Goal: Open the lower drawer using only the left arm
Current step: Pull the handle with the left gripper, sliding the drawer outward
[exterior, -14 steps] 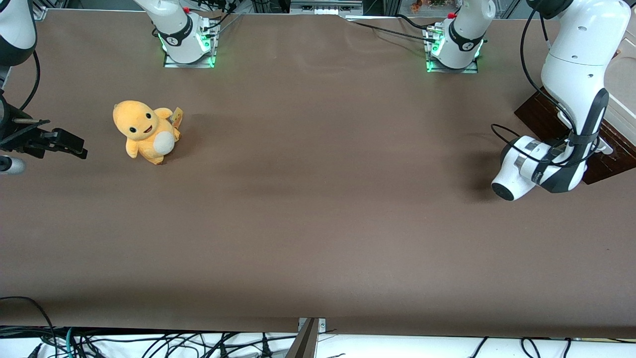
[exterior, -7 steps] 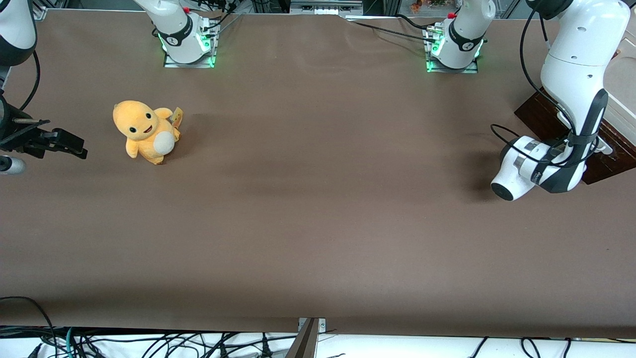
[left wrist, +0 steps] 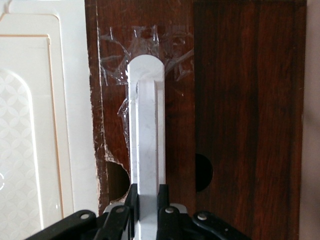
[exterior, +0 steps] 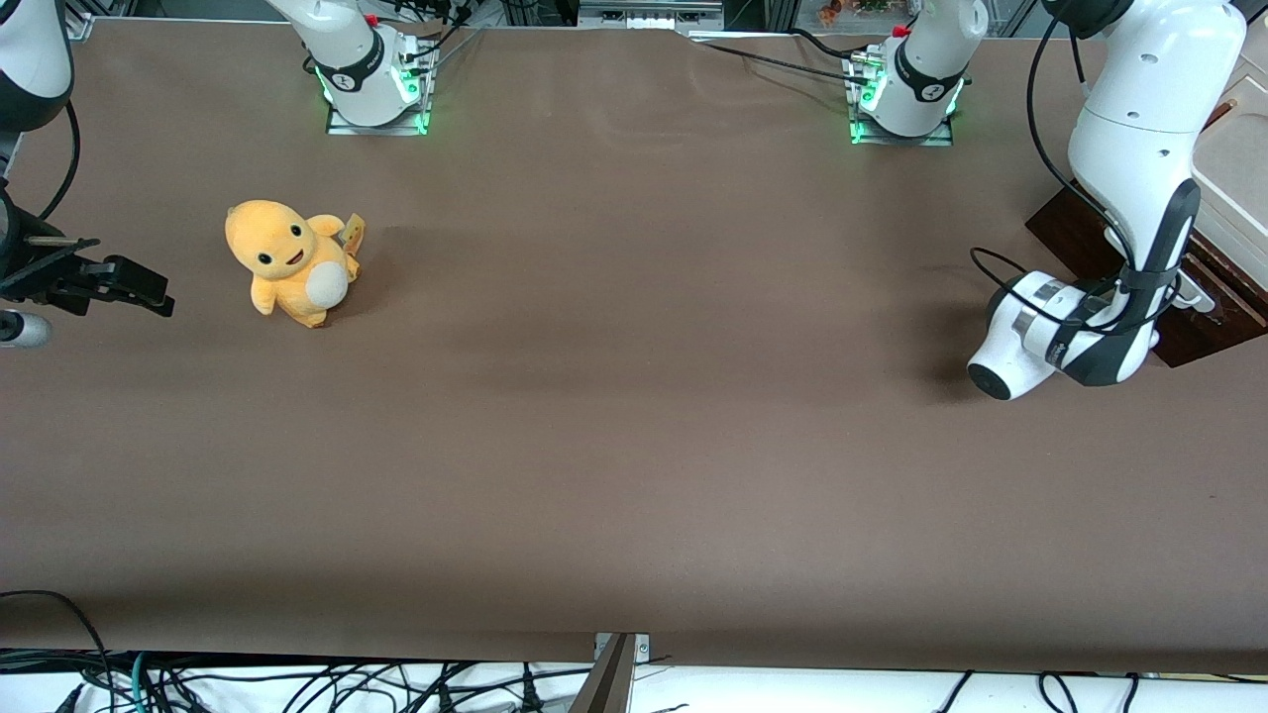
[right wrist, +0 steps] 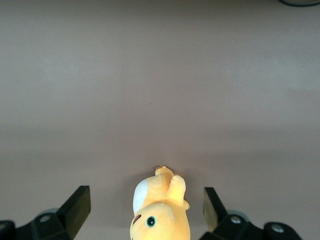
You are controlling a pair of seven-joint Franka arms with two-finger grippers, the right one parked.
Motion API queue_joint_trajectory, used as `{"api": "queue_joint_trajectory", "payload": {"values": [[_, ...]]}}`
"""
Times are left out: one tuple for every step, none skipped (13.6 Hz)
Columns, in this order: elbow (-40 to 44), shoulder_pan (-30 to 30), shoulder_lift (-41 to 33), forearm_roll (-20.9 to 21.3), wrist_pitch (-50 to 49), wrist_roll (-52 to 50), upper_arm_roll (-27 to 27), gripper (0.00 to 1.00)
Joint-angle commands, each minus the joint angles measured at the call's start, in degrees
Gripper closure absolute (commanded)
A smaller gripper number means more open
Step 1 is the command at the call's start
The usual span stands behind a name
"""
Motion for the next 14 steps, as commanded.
{"api": "queue_joint_trajectory", "payload": {"values": [[1.4,-1.7,0.7,0.8,-1.1,0.9,-0.5,1.00],[1.4,-2.0,0.8,0.7,-1.3,0.9,-0.5,1.00],[1.4,-2.6,0.9,0.7,-1.4,0.9,-0.5,1.00],[1.4,-2.9,0.9,0.7,-1.4,0.9,-0.5,1.00],[1.9,-3.4,0.9,0.7,-1.4,1.0,-0.5,1.00],[2.5,-3.9,1.1,0.6,-1.4,1.0,-0.5,1.00],[2.5,-4.3,1.1,0.6,-1.4,1.0,-0.5,1.00],[2.6,-4.4,1.1,0.6,-1.5,1.0,-0.5,1.00],[2.6,-4.6,1.1,0.6,-1.5,1.0,-0.5,1.00],[2.6,-4.7,1.1,0.6,-1.5,1.0,-0.5,1.00],[2.7,-4.8,1.1,0.6,-1.5,1.0,-0.5,1.00],[2.7,-4.9,1.1,0.6,-1.5,1.0,-0.5,1.00],[2.7,-5.2,1.1,0.3,-1.6,0.9,-0.5,1.00],[3.5,-5.6,1.1,0.2,-2.3,1.0,-0.5,1.00]]}}
